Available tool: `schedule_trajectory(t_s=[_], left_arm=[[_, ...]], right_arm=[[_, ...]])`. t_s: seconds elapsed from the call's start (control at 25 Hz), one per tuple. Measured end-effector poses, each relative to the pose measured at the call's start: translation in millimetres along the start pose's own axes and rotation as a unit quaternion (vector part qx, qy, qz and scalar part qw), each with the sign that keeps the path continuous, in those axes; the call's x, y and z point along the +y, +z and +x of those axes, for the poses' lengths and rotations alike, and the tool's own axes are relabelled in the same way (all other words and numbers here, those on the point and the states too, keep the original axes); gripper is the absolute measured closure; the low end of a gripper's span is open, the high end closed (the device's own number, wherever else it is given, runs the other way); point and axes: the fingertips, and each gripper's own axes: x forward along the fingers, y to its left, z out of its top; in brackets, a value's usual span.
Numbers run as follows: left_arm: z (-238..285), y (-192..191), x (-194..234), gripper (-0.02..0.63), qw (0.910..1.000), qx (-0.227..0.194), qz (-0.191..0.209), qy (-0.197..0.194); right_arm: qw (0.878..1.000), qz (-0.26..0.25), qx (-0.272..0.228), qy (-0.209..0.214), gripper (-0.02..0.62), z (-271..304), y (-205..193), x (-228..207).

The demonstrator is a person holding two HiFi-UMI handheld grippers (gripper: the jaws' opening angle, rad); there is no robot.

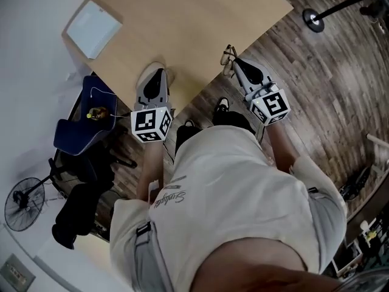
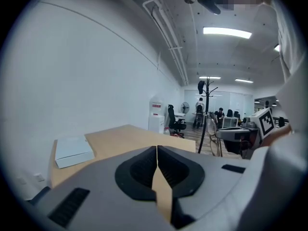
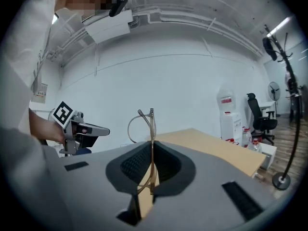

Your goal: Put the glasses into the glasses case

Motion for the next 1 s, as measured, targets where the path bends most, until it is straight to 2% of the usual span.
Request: schedule_trajectory(t_s=[0.2,0.44,0.72,1.0], left_arm=[[-11,-5,25,0.590,0.9973,0.002,-0.018,0.070],[-36,-15,47,0.589,0.9901,0.002,-0.045,0.133],[-62,-28,85,0.590,0.9850,-0.011,-0.064,0.160],[-86,-41,133,0.589,0.9838,-0.036,-0.073,0.160]], right_arm=[[0.998,0.002,0.013,0.066,0.586,34,-9,5],[0.990,-0.001,0.027,0.141,0.586,70,-13,30],[0.981,-0.038,0.032,0.187,0.586,113,-4,77],[0.969,-0.079,0.045,0.230,0.586,148,3,147]])
